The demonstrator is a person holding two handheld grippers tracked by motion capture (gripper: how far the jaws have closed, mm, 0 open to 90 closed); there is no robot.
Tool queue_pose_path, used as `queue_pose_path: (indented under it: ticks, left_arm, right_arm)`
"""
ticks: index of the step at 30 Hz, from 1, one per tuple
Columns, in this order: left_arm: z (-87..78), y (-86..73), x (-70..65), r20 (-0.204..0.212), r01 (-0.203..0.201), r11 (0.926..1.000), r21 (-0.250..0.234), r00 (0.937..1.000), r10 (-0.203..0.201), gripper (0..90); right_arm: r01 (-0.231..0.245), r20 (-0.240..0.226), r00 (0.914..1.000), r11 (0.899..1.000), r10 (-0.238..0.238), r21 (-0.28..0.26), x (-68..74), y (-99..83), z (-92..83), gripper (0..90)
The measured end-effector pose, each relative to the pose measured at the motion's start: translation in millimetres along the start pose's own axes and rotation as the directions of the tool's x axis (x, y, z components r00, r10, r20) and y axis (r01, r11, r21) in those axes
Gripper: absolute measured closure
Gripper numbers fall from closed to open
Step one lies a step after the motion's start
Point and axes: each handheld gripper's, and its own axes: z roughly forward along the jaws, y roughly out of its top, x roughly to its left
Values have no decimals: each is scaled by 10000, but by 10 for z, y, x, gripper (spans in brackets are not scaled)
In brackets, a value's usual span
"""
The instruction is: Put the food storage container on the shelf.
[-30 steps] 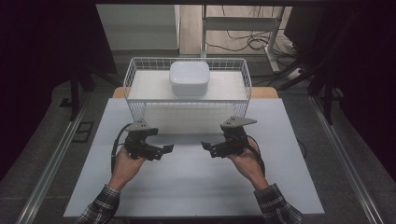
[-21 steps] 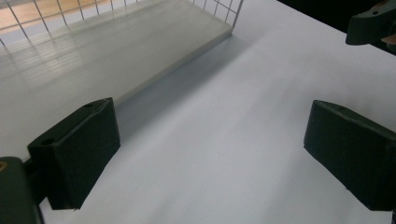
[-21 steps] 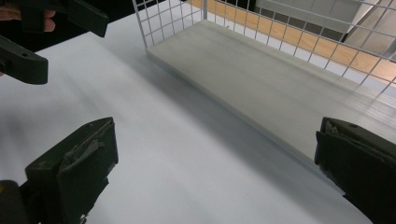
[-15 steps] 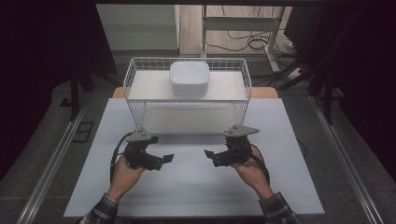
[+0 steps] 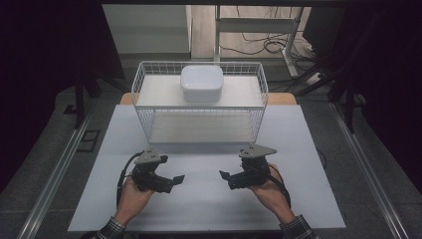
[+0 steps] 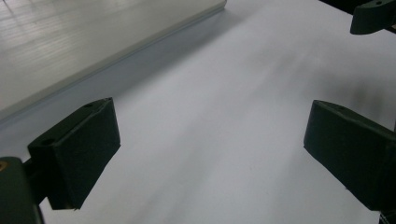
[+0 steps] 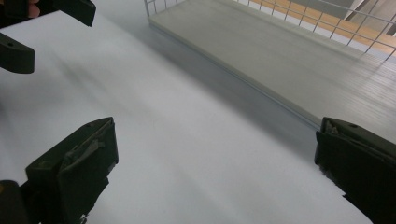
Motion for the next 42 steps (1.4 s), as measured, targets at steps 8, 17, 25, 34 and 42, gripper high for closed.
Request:
queue_pose_path:
  ticks: [8, 17, 25, 34, 42]
  left_arm:
    - [-33, -115, -10, -153, 23, 9999, 155, 9999, -21, 34]
    - [-34, -209, -31, -175, 97, 9996, 268, 9998, -92, 34]
    - [-53, -262, -68, -183, 59, 9995, 306, 9998, -54, 35]
    - [-108, -324, -66, -288, 129, 9994, 326, 9995, -120, 36]
    - [-194, -427, -34, -448, 337, 9986, 412, 9985, -318, 37]
  right_arm:
    - [-62, -18, 10000, 9998, 62, 164, 26, -127, -26, 0]
    - [-120, -38, 9999, 9993, 122, 359, 40, -261, -44, 0]
    - [-158, -25, 9999, 9994, 158, 310, 34, -317, -116, 0]
    - [-134, 91, 9999, 9993, 131, 358, 8, -387, -181, 0]
    - [-173, 394, 9991, 9990, 156, 416, -51, -480, -270, 0]
